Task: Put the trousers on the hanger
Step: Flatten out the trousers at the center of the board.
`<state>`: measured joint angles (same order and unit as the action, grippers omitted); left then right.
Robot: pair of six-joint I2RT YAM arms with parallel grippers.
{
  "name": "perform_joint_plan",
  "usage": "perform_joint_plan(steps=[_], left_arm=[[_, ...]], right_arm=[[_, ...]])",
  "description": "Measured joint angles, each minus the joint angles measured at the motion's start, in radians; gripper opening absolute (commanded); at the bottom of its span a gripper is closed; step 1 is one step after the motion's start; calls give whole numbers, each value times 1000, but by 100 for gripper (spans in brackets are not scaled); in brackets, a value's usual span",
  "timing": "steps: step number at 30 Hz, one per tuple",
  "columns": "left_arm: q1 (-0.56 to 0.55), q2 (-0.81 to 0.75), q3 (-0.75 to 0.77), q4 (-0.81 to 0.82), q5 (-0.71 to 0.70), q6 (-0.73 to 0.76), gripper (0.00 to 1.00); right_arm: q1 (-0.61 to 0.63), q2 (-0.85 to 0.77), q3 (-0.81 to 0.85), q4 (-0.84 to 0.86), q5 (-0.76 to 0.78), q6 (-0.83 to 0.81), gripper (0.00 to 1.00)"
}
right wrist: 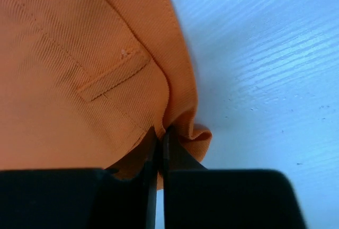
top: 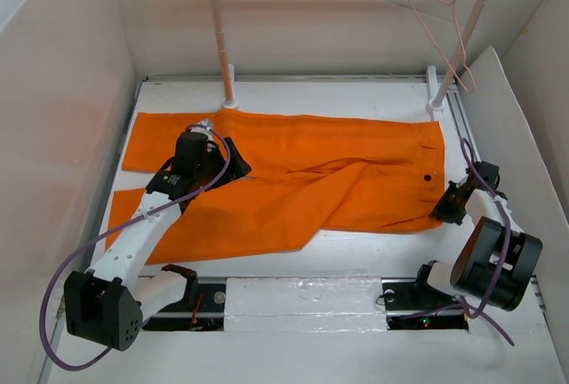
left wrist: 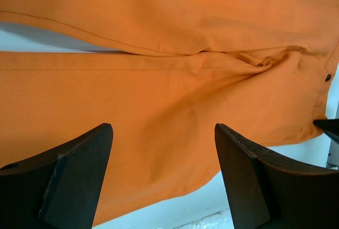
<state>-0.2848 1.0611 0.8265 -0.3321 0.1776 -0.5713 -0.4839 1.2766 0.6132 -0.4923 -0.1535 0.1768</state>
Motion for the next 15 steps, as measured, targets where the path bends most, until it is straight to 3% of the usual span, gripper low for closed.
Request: perform_joint_plan(steps=[5, 14, 15], left_arm=[[-24, 2, 0, -1, -29, 9, 74], [-28, 29, 0, -7, -116, 21, 75], [-28, 31, 0, -10, -126, 22, 75]], right_arm=[[-26, 19, 50, -23, -10, 15, 0], [-26, -151, 361, -231, 294, -31, 0], [-27, -162, 360, -239, 325, -34, 7]])
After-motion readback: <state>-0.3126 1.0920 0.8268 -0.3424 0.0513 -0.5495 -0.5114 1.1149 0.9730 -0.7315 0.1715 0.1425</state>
